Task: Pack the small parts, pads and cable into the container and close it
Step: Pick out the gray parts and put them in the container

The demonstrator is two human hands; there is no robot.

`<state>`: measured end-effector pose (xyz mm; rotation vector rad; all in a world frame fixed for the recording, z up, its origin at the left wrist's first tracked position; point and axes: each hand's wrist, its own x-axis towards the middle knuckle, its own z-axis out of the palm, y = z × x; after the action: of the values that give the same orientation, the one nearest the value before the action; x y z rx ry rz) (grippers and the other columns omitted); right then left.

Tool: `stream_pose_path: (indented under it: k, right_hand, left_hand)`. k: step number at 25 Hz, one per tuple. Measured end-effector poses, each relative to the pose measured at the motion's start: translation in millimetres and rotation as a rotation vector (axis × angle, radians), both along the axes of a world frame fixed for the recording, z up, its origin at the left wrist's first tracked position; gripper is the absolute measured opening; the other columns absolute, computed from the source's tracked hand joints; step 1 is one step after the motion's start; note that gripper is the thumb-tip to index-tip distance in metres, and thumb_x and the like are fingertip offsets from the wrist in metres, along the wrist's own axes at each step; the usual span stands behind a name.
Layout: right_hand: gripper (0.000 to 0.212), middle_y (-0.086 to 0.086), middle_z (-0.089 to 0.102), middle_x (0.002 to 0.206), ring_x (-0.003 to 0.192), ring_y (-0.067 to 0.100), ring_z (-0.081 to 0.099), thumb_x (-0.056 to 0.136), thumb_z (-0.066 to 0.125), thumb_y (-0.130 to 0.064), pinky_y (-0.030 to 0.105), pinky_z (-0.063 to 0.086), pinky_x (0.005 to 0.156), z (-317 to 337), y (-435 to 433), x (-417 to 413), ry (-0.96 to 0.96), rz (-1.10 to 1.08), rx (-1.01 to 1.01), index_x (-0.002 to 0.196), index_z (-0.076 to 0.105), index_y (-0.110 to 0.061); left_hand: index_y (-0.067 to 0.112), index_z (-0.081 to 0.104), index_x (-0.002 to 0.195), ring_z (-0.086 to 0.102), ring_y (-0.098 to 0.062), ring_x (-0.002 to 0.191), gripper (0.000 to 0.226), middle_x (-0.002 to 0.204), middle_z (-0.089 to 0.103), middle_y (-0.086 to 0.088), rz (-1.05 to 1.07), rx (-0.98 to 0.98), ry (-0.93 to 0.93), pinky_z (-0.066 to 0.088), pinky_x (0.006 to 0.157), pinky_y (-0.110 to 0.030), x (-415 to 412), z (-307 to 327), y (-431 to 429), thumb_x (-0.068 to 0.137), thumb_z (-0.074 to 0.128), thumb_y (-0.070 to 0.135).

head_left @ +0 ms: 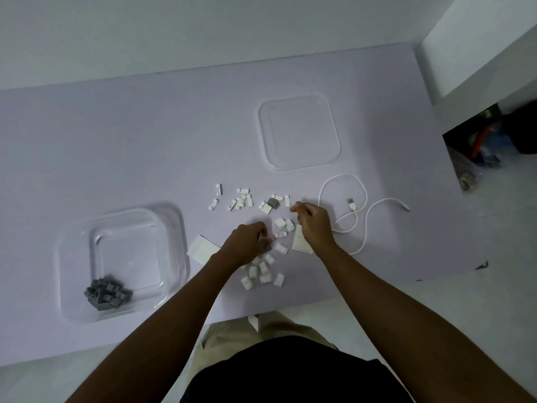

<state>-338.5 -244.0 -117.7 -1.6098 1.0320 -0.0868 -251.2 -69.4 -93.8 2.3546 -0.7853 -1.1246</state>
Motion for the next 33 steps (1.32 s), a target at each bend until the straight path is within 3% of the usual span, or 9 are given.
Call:
stream_pose_path:
  k: [3,7,12,19,21,24,27,30,33]
  right_hand:
    - [0.024,0.010,0.075,0.091,0.085,0.025,0.068,0.094,0.063,-0.028,0.035,0.052,0.077,-3,1,21,0.056,0.236,-0.303,0.095,0.076,-0.007]
    - [0.027,0.012,0.072,0.107,0.094,0.024,0.067,0.090,0.071,-0.028,0.032,0.051,0.084,-7,5,45,0.047,0.386,-0.387,0.108,0.074,-0.007]
    - [0.016,0.012,0.068,0.097,0.089,0.027,0.064,0.089,0.069,-0.020,0.037,0.054,0.077,-15,8,57,0.052,0.430,-0.516,0.098,0.074,-0.008]
    - [0.013,0.008,0.065,0.088,0.078,0.019,0.059,0.085,0.072,-0.019,0.025,0.047,0.070,-27,21,32,0.068,0.250,-0.454,0.086,0.069,-0.007]
    - [0.010,0.005,0.064,0.081,0.071,0.014,0.056,0.087,0.067,-0.017,0.021,0.045,0.065,-16,30,36,0.021,0.067,-0.316,0.082,0.065,-0.008]
    - [0.013,0.004,0.048,0.067,0.059,0.017,0.039,0.083,0.049,-0.007,0.027,0.032,0.053,8,48,46,-0.124,-0.211,0.298,0.071,0.053,-0.011]
    - [0.011,0.008,0.050,0.072,0.062,0.020,0.044,0.077,0.044,-0.010,0.030,0.032,0.056,37,74,50,-0.308,-0.333,0.765,0.075,0.055,-0.012]
    - [0.016,0.011,0.052,0.075,0.066,0.023,0.048,0.075,0.043,-0.014,0.032,0.035,0.061,67,119,67,-0.408,-0.234,0.955,0.081,0.057,-0.009]
    - [0.023,0.013,0.054,0.078,0.068,0.024,0.051,0.074,0.043,-0.016,0.032,0.037,0.063,90,176,97,-0.461,-0.118,1.011,0.082,0.061,-0.005]
  left_hand:
    - [0.012,0.056,0.101,0.052,-0.019,0.070,0.028,0.080,0.054,0.000,-0.138,0.016,-0.064,0.034,0.062,-0.025,-2,-6,2,0.090,0.063,0.036]
    - [0.008,0.058,0.097,0.064,-0.028,0.081,0.021,0.093,0.066,-0.013,-0.203,0.032,-0.114,0.041,0.066,-0.026,-8,-20,3,0.091,0.063,0.027]
    - [0.005,0.058,0.094,0.063,-0.026,0.078,0.023,0.088,0.065,-0.013,-0.147,0.038,-0.084,0.050,0.067,-0.033,3,-15,-3,0.099,0.050,0.025]
    - [0.013,0.047,0.085,0.049,-0.017,0.064,0.024,0.072,0.053,-0.001,-0.011,-0.064,0.038,0.034,0.053,-0.024,0,8,20,0.099,0.052,0.033]
    - [0.015,0.046,0.087,0.047,-0.013,0.058,0.024,0.068,0.051,0.002,0.055,-0.102,0.025,0.032,0.052,-0.024,5,16,29,0.100,0.050,0.034]
    - [0.014,0.045,0.084,0.042,-0.010,0.053,0.027,0.064,0.049,0.002,0.162,-0.164,0.025,0.032,0.053,-0.025,16,33,49,0.101,0.047,0.034]
    - [0.010,0.050,0.084,0.047,-0.013,0.060,0.031,0.074,0.057,-0.003,0.218,-0.132,0.094,0.035,0.055,-0.025,33,47,83,0.101,0.047,0.036]
    - [0.010,0.054,0.086,0.051,-0.016,0.067,0.032,0.082,0.061,-0.005,0.262,-0.038,0.093,0.038,0.057,-0.026,65,60,151,0.100,0.046,0.038]
    - [0.010,0.051,0.088,0.056,-0.024,0.071,0.033,0.082,0.061,-0.007,0.282,0.129,-0.082,0.043,0.063,-0.036,95,68,241,0.101,0.043,0.039]
